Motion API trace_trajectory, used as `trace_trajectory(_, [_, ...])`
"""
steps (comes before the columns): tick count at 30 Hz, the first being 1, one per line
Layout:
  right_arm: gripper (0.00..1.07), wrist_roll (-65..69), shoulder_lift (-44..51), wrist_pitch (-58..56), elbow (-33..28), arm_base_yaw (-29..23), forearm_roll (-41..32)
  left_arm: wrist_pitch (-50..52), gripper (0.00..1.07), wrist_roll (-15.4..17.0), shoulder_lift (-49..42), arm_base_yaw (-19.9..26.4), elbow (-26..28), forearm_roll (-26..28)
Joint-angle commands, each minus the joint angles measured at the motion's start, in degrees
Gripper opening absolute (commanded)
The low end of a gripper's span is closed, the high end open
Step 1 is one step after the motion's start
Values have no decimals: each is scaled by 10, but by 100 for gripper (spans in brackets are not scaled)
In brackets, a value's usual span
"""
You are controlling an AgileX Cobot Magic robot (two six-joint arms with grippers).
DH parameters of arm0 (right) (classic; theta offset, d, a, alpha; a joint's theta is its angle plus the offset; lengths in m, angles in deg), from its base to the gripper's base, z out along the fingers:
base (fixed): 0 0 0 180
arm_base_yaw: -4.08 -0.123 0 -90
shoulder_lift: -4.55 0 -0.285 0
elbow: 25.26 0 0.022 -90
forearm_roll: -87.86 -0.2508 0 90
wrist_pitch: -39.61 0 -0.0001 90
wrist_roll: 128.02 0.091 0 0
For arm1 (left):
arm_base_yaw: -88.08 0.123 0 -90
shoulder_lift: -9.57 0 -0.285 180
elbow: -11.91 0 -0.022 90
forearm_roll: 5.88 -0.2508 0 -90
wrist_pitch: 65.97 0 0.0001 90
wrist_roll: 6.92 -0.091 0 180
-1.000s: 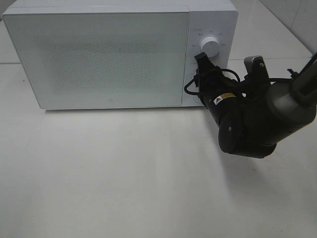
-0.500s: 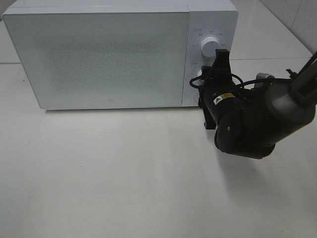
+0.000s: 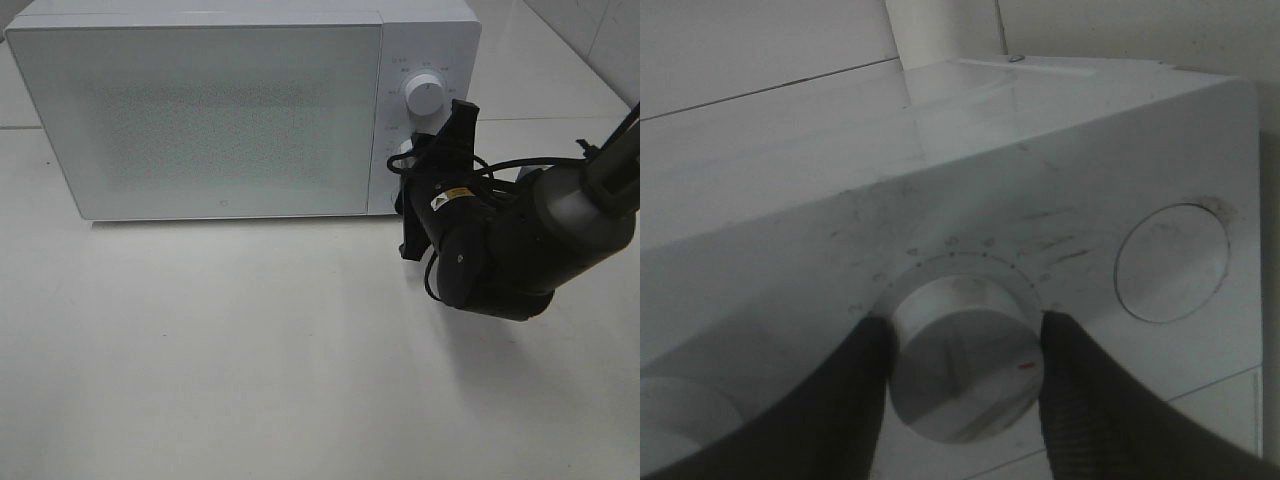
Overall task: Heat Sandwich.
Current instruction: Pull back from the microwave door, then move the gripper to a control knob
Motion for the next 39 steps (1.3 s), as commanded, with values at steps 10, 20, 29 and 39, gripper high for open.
trace_trajectory(10, [22,-35,11,77,9,6,-20,3,97,-2,-15,-4,-2,2])
trace_trajectory(20, [38,-37,11,77,8,6,-20,3,97,-2,-15,-4,-2,2])
trace_trajectory(29, [64,-56,11,77,8,6,-21,3,97,-2,-15,-4,-2,2])
trace_trajectory(39, [76,-57,11,77,8,6,-3,3,97,-2,-15,-4,-2,2])
